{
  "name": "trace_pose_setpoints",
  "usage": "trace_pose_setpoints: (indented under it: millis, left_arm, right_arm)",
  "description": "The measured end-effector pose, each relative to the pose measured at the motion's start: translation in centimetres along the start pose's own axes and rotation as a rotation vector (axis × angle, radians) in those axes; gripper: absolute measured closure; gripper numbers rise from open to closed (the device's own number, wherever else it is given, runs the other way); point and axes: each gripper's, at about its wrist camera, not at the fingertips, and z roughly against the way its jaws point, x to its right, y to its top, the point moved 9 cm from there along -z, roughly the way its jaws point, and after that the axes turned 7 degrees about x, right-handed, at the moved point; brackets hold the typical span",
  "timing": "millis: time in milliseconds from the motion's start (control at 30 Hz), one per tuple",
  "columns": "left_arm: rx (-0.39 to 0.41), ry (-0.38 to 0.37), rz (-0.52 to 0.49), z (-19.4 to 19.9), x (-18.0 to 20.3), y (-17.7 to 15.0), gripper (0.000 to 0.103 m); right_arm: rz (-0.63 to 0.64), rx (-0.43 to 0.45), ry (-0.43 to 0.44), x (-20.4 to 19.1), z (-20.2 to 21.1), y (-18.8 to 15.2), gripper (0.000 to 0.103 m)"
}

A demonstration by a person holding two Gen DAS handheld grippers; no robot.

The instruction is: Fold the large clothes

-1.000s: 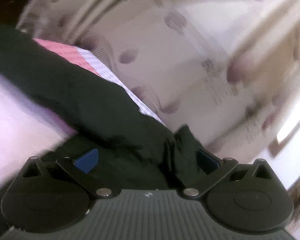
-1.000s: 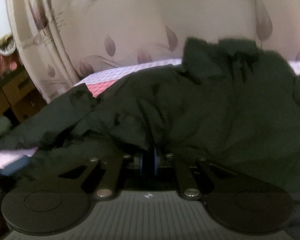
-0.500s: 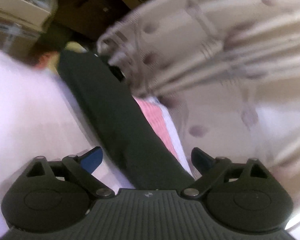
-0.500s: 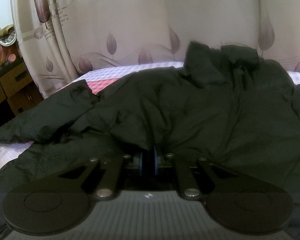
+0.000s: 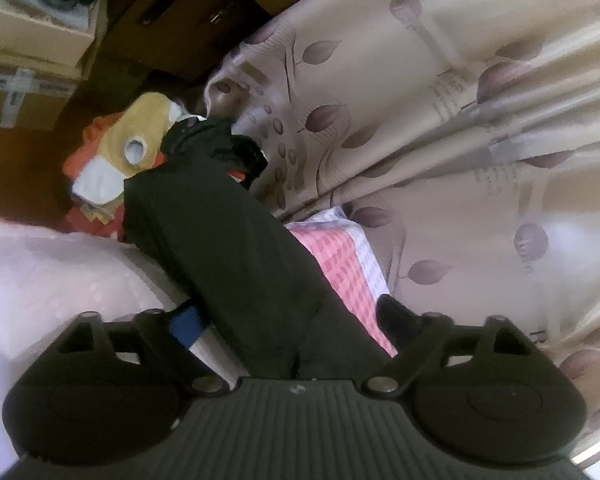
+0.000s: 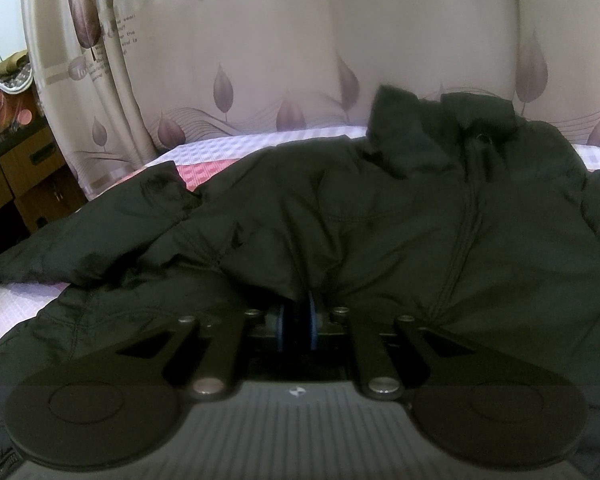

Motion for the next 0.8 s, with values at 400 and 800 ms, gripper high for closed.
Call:
trace_pose_setpoints:
  millis: [400,800]
  left_arm:
    - [0.129,-0.005,-0.185,-0.2,6.2,1.0,0.099]
    - [0.089,-0.47,-0.503,5.9,33.9,-11.7,0.098]
  right_arm:
    - [0.003,0.0,0.001,0.0,0.0,0.1,0.091]
    - [-0.296,0.243,0.04,3.7,8.4,2.9,0.023]
